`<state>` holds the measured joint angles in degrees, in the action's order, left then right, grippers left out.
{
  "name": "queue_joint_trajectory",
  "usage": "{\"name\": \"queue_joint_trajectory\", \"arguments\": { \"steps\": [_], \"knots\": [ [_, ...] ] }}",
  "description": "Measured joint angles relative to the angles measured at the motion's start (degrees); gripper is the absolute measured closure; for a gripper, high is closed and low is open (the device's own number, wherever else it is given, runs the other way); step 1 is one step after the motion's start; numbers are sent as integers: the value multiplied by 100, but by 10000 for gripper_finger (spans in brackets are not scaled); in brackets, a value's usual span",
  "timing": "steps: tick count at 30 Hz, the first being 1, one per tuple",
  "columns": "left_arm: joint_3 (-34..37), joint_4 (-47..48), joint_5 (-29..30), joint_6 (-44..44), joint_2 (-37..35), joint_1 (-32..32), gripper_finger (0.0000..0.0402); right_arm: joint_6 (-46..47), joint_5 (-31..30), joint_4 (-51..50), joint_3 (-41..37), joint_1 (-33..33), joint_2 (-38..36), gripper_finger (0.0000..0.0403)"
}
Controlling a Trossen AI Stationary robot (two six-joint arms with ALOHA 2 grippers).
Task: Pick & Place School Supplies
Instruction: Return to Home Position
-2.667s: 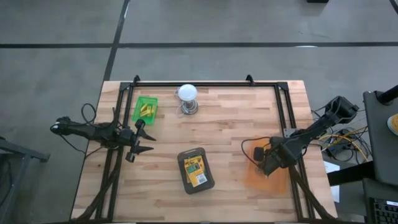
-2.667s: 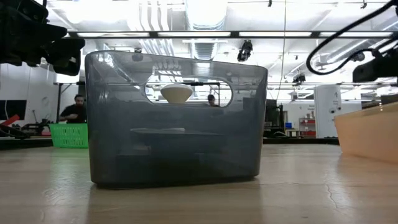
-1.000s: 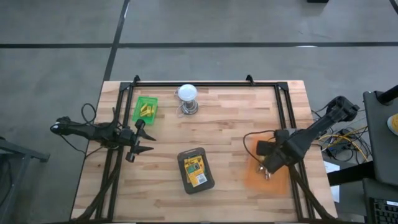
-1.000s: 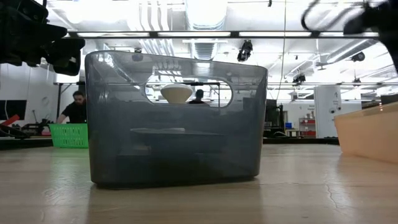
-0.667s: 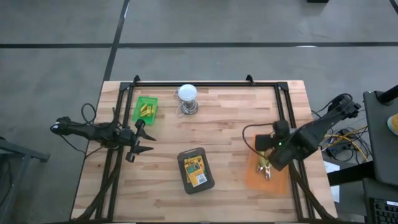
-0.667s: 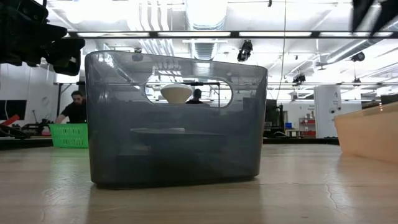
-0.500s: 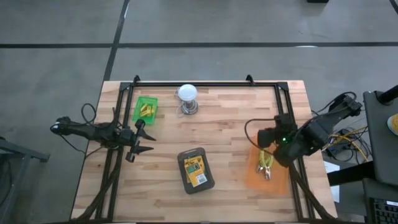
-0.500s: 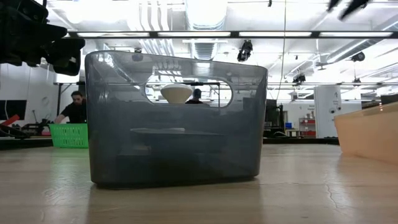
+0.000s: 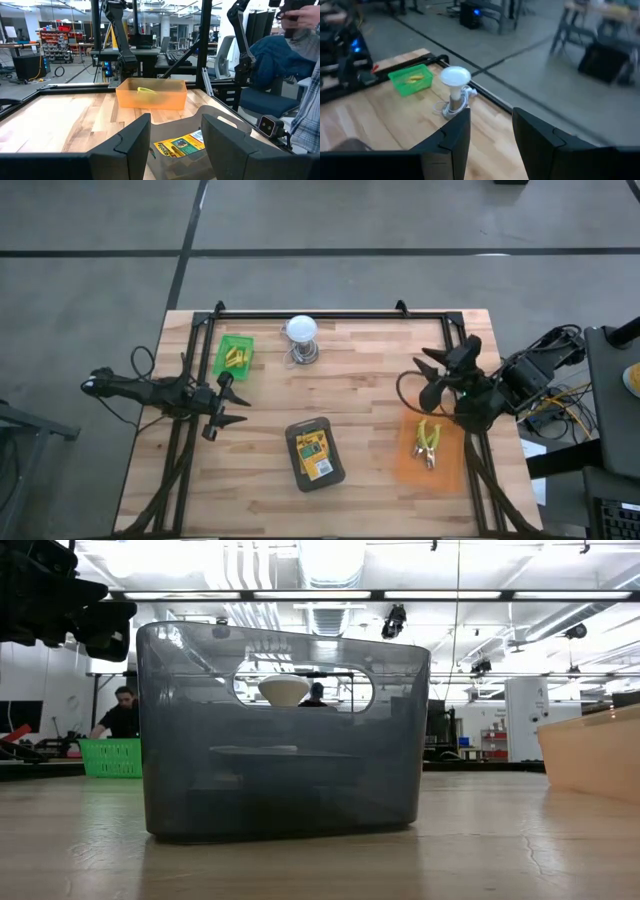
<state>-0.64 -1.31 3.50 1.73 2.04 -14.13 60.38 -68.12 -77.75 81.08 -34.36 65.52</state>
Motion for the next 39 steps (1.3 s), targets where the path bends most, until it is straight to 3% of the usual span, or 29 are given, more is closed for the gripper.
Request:
{"name": "queue_joint_trajectory", "arguments": {
  "steps": [4,10,20,27,39],
  "knots": [
    [1,-2,-1,0,-1,0,220,-1401,31,925,-14,50,-63,259],
    [2,-2,-2,1,0,-1,220,-2627,125,1996,-79,172,-247,259],
    [2,-2,-2,1,-2,1,220,-4403,1360,3717,-439,803,-521,259],
    [2,-2,0,-2,-1,1,220,-5750,2890,5402,-992,1809,-686,259],
    [0,-2,-2,1,0,-1,220,-6320,5209,6924,-1839,3592,-693,259]
  ]
}}
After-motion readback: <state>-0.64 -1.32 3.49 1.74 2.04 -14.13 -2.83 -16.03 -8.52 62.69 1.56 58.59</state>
